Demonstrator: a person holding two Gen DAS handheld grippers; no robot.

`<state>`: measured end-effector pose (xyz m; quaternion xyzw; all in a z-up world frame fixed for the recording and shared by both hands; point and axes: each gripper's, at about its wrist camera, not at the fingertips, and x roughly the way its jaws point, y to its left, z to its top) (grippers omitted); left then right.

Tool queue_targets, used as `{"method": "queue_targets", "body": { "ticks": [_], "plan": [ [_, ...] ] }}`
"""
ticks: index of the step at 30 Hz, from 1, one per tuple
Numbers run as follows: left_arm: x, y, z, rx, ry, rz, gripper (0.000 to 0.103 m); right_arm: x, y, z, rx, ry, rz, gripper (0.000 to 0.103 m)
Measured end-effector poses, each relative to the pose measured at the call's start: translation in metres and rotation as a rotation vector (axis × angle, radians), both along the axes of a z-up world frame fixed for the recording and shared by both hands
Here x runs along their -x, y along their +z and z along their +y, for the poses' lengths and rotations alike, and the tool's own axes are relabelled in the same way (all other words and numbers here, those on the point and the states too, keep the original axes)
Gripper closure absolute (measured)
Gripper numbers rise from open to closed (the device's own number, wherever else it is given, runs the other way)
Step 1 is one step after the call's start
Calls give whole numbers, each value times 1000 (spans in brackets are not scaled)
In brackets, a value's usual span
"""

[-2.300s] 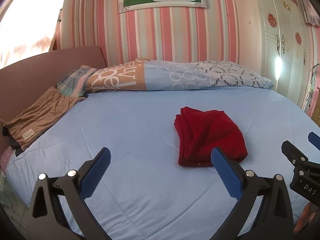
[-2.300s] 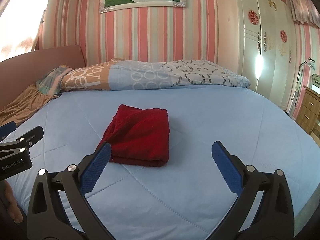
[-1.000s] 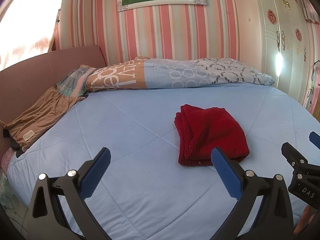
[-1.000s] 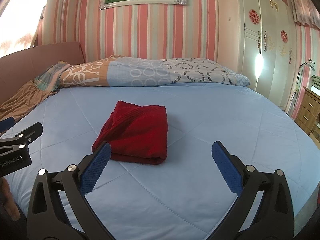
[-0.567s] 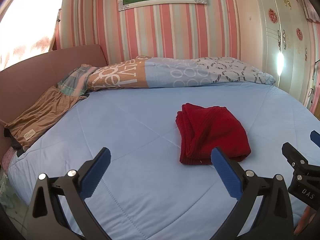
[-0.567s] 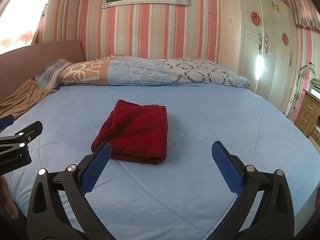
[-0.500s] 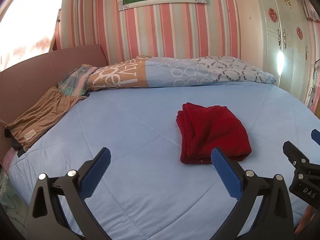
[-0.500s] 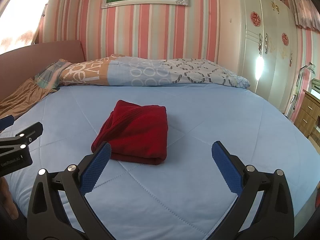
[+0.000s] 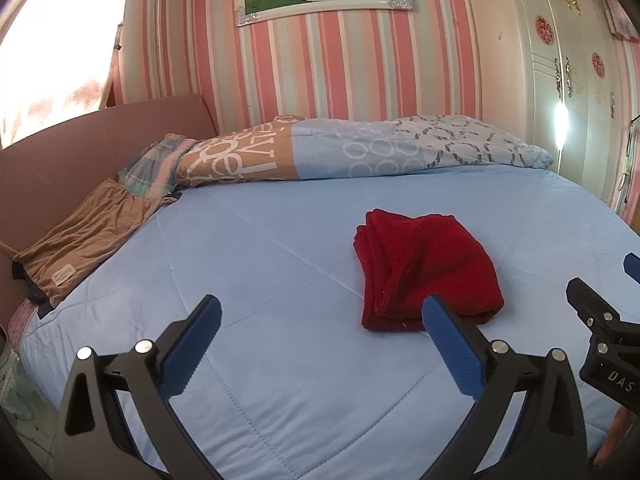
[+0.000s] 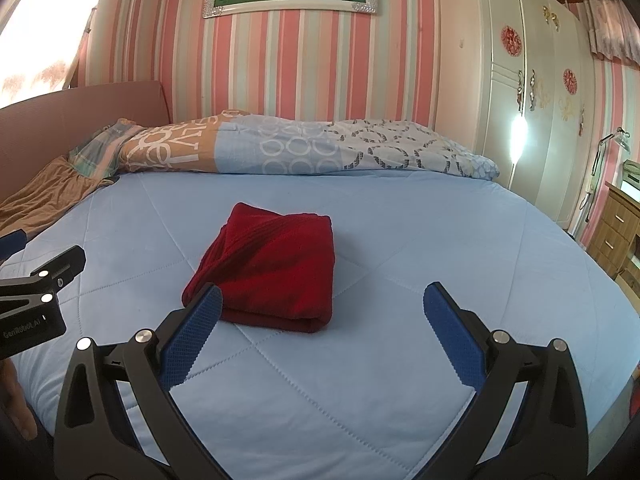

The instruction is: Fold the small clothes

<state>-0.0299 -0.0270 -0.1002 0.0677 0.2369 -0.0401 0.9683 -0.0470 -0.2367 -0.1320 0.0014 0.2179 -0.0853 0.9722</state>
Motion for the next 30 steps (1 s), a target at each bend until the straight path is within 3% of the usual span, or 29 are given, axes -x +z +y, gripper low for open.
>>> {"method": "queue_targets", "body": {
  "ticks": [17,30],
  "plan": [
    [-1,3,2,-10,0,-17,2,-3,2,-2,2,-2,4,3],
    [-6,2,2,27,-47,23,2,-2,1,-2,2,-2,6,3]
  ]
}}
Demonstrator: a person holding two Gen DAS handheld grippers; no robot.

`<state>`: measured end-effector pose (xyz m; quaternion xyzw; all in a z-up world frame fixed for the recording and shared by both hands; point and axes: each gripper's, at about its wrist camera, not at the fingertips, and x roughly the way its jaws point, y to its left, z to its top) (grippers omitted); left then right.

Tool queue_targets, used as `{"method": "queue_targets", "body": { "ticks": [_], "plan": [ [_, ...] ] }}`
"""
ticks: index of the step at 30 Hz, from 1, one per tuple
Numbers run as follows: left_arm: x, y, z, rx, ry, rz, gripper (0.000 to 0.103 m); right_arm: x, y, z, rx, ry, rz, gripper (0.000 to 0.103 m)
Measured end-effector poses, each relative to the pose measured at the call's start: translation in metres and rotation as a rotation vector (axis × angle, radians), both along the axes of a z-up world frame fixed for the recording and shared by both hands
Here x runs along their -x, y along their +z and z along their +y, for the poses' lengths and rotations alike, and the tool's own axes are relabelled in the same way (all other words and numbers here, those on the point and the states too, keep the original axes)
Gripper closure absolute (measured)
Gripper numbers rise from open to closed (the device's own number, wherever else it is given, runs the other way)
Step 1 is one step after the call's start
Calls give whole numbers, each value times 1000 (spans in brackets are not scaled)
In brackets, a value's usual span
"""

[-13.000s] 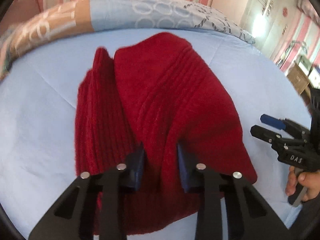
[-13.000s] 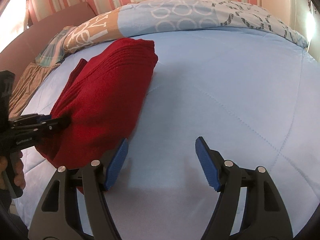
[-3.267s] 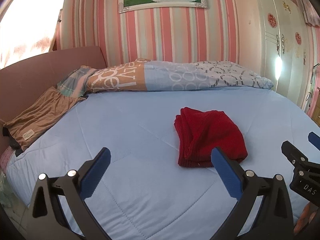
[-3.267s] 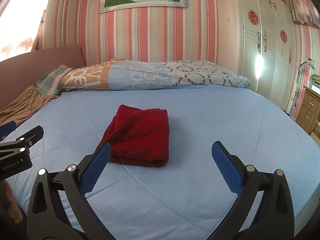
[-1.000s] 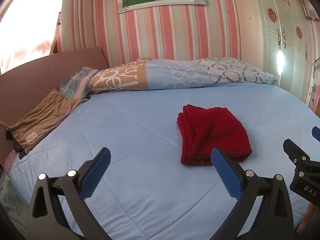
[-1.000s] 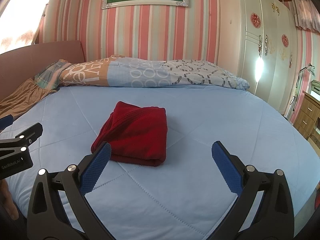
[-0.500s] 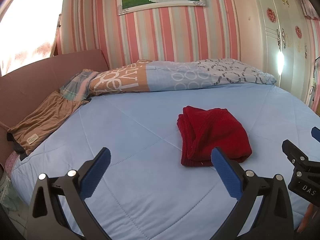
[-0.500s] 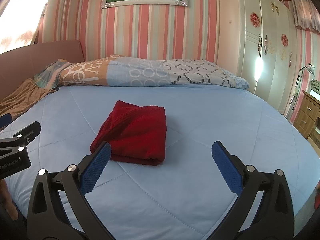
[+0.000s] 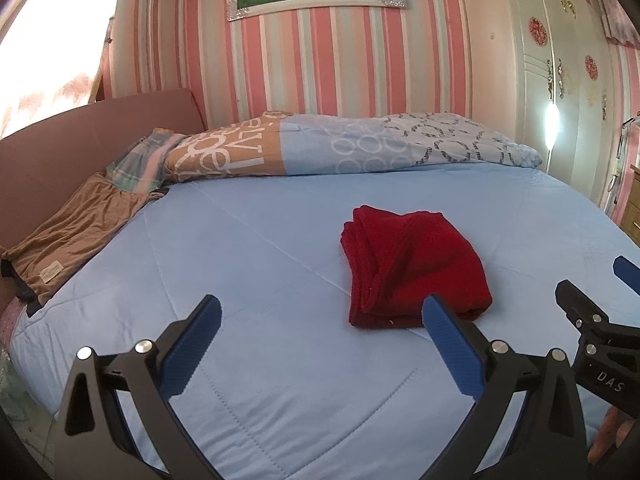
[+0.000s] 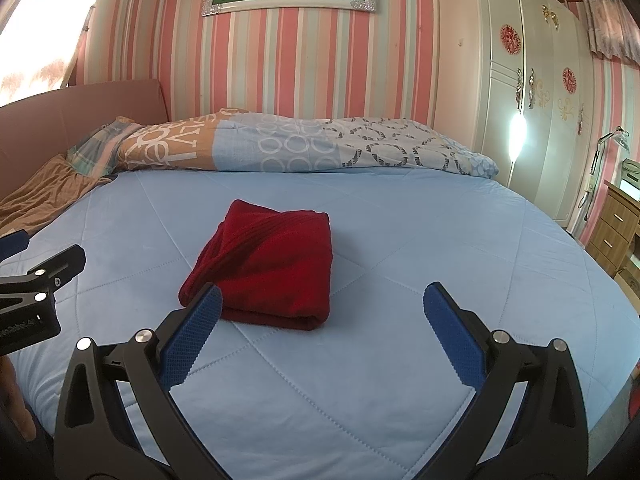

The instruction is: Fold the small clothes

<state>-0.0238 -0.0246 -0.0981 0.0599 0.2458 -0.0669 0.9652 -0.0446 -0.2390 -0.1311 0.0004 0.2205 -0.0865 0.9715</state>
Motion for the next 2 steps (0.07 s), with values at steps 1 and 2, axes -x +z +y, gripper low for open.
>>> {"method": "queue_targets", "body": {
  "ticks": [1,2],
  "plan": [
    [0,0,-1,-1,-1,-1,2,0,0,0,1,-1,0,3],
    [1,0,-1,-3,2,-2,2,0,0,0,0,-1,0,3]
  ]
}}
